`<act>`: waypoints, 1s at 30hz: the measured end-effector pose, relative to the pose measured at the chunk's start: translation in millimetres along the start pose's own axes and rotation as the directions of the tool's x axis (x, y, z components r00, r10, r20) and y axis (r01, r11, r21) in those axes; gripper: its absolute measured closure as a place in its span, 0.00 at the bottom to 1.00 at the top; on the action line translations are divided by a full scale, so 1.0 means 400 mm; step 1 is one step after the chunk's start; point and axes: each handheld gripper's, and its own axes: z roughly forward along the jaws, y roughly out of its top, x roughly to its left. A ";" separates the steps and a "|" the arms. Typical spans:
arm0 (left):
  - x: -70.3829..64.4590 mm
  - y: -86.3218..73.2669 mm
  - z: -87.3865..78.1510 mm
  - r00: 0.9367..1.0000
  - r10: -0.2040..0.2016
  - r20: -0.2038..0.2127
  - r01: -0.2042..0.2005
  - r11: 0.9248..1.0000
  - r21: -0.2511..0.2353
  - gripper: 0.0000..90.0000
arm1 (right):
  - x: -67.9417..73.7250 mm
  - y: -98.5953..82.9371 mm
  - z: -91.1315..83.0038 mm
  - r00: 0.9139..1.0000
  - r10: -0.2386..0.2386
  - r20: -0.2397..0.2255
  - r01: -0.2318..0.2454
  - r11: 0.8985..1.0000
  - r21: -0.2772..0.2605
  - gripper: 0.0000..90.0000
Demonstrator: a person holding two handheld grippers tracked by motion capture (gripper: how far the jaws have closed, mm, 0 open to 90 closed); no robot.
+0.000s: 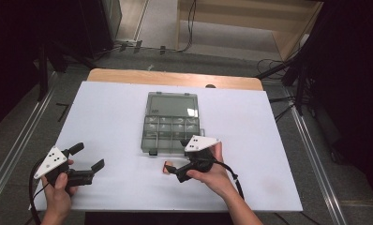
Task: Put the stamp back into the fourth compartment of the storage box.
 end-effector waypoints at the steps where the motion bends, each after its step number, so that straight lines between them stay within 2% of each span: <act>1: 0.001 0.000 0.001 1.000 0.002 0.002 -0.002 1.000 0.003 0.00 | 0.001 0.001 0.002 1.000 -0.004 -0.002 0.004 1.000 0.005 0.00; 2: 0.000 0.000 0.001 1.000 0.002 0.004 -0.002 1.000 0.005 0.00 | 0.006 0.002 0.007 1.000 -0.006 -0.003 0.006 1.000 0.023 0.00; 4: -0.001 0.000 0.002 1.000 0.006 0.008 -0.007 1.000 0.006 0.00 | 0.013 0.002 0.013 1.000 -0.015 0.022 0.015 1.000 0.028 0.09; 6: -0.002 0.000 0.003 1.000 0.010 0.009 -0.010 1.000 0.007 0.00 | 0.015 0.002 0.015 1.000 -0.013 0.021 0.013 0.999 0.030 0.10; 11: -0.001 -0.001 0.001 1.000 0.010 0.011 -0.010 1.000 0.002 0.00 | 0.027 0.002 0.032 0.999 -0.036 -0.018 0.038 0.997 0.073 0.14; 14: -0.001 -0.001 0.002 1.000 0.009 0.013 -0.009 1.000 0.003 0.00 | 0.034 0.000 0.041 0.998 -0.061 -0.018 0.063 0.992 0.105 0.22; 21: -0.002 -0.001 0.002 1.000 0.018 0.022 -0.018 1.000 0.001 0.00 | 0.029 -0.008 0.059 0.998 -0.056 -0.028 0.060 0.983 0.173 0.32; 25: -0.001 -0.001 0.002 1.000 0.014 0.018 -0.014 1.000 -0.001 0.00 | 0.026 -0.010 0.063 0.998 -0.055 -0.026 0.059 0.981 0.184 0.35; 30: -0.002 -0.002 0.004 1.000 0.019 0.023 -0.019 1.000 0.004 0.00 | 0.024 -0.014 0.070 0.998 -0.059 -0.028 0.064 0.975 0.214 0.43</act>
